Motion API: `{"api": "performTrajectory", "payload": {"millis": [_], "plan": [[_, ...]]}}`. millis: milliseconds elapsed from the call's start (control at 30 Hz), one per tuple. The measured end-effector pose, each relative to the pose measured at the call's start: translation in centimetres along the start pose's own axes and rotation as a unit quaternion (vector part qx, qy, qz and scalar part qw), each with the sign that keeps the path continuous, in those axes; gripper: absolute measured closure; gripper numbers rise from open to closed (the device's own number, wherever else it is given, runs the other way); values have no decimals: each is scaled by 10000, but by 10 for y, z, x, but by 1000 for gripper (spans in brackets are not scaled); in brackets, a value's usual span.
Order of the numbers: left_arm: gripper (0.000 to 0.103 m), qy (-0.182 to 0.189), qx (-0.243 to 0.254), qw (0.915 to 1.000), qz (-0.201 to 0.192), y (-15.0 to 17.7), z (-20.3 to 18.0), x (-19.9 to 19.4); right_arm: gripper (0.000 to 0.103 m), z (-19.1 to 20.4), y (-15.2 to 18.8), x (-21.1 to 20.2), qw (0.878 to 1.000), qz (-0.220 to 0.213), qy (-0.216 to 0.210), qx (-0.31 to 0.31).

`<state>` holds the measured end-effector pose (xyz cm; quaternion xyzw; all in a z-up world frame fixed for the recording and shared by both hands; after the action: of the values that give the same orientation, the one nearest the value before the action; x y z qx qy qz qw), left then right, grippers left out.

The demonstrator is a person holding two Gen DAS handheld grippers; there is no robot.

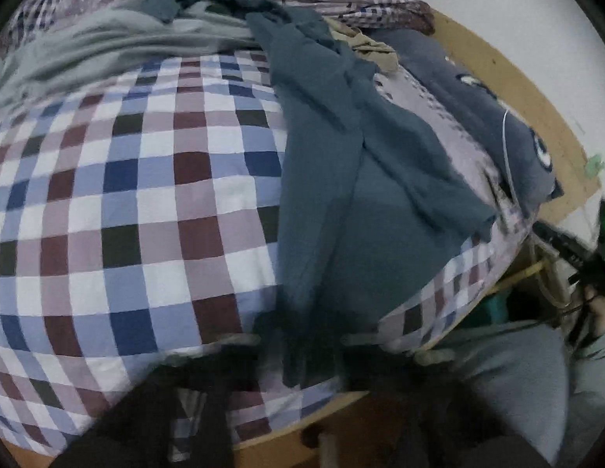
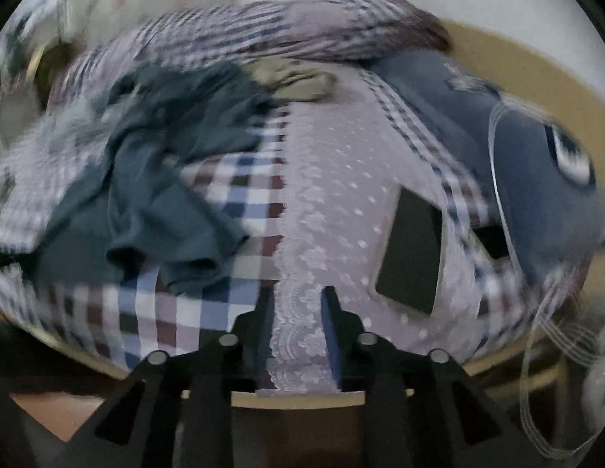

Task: Fold clothes

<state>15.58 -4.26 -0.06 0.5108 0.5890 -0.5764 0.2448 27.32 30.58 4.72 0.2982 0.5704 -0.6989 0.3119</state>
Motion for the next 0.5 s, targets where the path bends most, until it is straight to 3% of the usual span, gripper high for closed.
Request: {"api": "performTrajectory", "payload": {"millis": [133,233,367,433,500], "plan": [[101,181,-642,9974,-272,-14,27,-11,74,-14,2,3,9995,-39,-158,289],[102,146,-1439,9863,-795,-24,70,-38,72,-12,1,11,9991,-26,-305,276],[102,-192,-2782,9502,-1393,-16,151,-74,70,-5,-4,22,9988,11,-453,186],[102,-266,-3390,9288,-1471,-4,187,-80,68,-2,-7,29,9981,38,-585,173],[102,-245,-3747,9164,-1385,5,209,-79,67,5,-11,41,9967,103,-789,155]]}}
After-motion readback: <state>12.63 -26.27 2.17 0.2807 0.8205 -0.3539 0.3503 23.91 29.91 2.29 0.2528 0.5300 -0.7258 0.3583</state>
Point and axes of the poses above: each gripper's, at about its wrist camera, not at the fingertips, and x roughly the way its jaws point, z to its left, y to its underside, the point moved 4 cm from there along x, roughly the way its jaws point, and after that the axes turned 14 degrees about -y, right-handed, at the moved point
